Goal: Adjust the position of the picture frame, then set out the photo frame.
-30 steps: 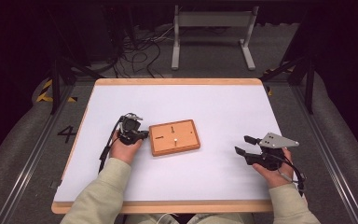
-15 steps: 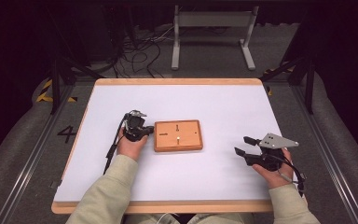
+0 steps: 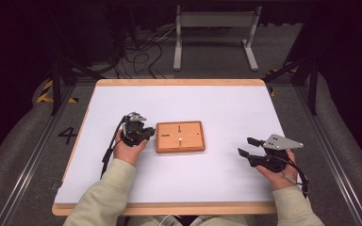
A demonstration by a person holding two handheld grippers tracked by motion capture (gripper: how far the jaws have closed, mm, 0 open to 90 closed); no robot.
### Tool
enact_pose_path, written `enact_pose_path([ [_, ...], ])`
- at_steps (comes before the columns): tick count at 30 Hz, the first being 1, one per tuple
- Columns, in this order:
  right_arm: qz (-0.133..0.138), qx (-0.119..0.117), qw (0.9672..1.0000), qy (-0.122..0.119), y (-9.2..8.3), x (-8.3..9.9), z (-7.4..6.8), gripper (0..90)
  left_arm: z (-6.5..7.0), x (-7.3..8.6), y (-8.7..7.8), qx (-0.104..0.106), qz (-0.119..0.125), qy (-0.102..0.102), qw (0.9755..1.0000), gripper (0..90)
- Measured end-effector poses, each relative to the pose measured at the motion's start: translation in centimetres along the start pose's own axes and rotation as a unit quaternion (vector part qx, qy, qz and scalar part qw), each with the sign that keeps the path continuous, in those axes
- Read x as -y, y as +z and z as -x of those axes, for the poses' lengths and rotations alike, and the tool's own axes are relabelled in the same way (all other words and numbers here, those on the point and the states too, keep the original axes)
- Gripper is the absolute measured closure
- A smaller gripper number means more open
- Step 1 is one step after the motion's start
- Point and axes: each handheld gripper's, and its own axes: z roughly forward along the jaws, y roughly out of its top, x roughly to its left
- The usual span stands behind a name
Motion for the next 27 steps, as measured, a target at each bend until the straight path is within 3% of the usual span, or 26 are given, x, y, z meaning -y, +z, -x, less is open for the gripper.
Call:
enact_pose_path([
  [3, 0.000, 0.000, 1.0000, -0.001, 0.0, 0.0, 0.0, 42.5, 1.2, -0.1, -2.0, 0.024, 0.023, 0.035, 0.9988, 73.6],
  [6, 0.000, 0.001, 1.0000, 0.000, 0.0, 0.0, 0.0, 42.5, 1.8, 0.0, -3.0, 0.038, 0.024, 0.057, 0.9974, 67.3],
  [11, -0.001, 0.000, 1.0000, -0.003, 0.0, -0.1, -0.1, 42.4, 2.1, 0.5, -4.3, 0.058, 0.027, 0.065, 0.9958, 59.0],
  [14, 0.000, 0.000, 1.0000, -0.002, 0.0, -0.1, -0.1, 42.4, 2.5, 1.0, -5.0, 0.068, 0.031, 0.085, 0.9936, 55.7],
  [17, -0.001, 0.000, 1.0000, -0.003, 0.0, -0.1, -0.2, 42.3, 2.8, 1.0, -5.1, 0.072, 0.033, 0.092, 0.9926, 52.5],
  [22, 0.000, -0.001, 1.0000, -0.005, 0.0, -0.1, -0.2, 42.3, 3.9, 0.7, -4.6, 0.096, 0.032, 0.121, 0.9875, 47.8],
  [27, 0.000, 0.000, 1.0000, -0.004, -0.1, -0.1, -0.2, 42.2, 4.9, 0.4, -4.0, 0.115, 0.031, 0.131, 0.9841, 46.5],
])
